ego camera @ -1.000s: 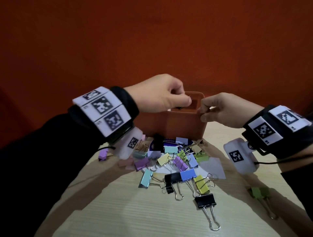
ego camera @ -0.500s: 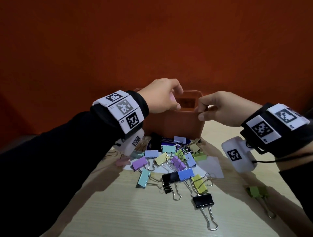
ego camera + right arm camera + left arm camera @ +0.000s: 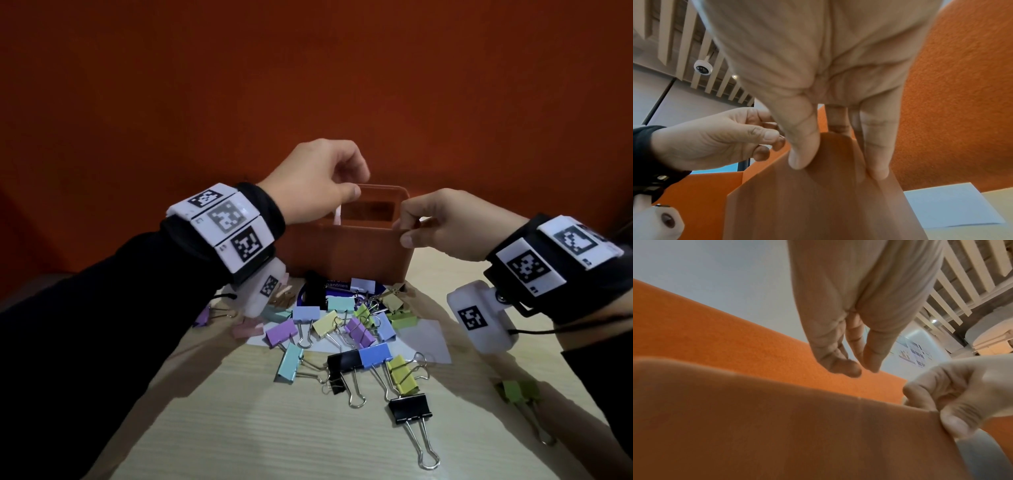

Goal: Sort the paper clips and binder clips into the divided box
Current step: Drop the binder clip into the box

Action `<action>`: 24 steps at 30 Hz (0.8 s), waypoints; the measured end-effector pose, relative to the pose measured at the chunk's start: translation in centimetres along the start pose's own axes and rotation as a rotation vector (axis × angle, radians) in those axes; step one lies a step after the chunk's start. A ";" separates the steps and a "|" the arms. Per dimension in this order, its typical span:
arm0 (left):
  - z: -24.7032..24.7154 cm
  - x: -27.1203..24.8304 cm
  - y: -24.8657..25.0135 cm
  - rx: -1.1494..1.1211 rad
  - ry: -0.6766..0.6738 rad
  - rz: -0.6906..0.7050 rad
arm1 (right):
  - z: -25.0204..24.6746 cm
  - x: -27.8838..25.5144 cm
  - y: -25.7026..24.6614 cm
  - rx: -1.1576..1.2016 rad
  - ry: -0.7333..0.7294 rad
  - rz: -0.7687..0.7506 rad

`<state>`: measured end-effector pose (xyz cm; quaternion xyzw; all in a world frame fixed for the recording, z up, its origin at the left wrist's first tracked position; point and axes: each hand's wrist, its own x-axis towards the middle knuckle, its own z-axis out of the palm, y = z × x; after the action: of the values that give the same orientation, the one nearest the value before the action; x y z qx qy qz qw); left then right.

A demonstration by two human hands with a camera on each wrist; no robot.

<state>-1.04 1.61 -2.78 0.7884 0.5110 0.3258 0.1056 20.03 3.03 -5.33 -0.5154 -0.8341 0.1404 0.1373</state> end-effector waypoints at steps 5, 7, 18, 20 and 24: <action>-2.8 -2.5 -1.5 0.208 -0.090 -0.096 | 0.0 0.0 0.1 -0.006 -0.004 0.001; -3.8 -3.7 -2.6 0.290 -0.245 -0.205 | 0.0 0.1 0.1 -0.026 -0.009 0.016; -4.1 -7.4 -6.5 0.684 -0.839 -0.597 | -0.1 0.0 -0.1 -0.047 -0.005 0.052; -3.6 -7.8 -6.2 0.744 -0.884 -0.606 | -0.1 0.0 0.0 -0.046 -0.002 0.052; -2.5 -7.9 -6.2 0.778 -0.876 -0.562 | -0.1 -0.1 -0.1 -0.048 -0.001 0.052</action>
<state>-9.24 -2.88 -7.10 0.6650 0.6882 -0.2749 0.0924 20.03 2.92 -5.19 -0.5399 -0.8238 0.1238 0.1209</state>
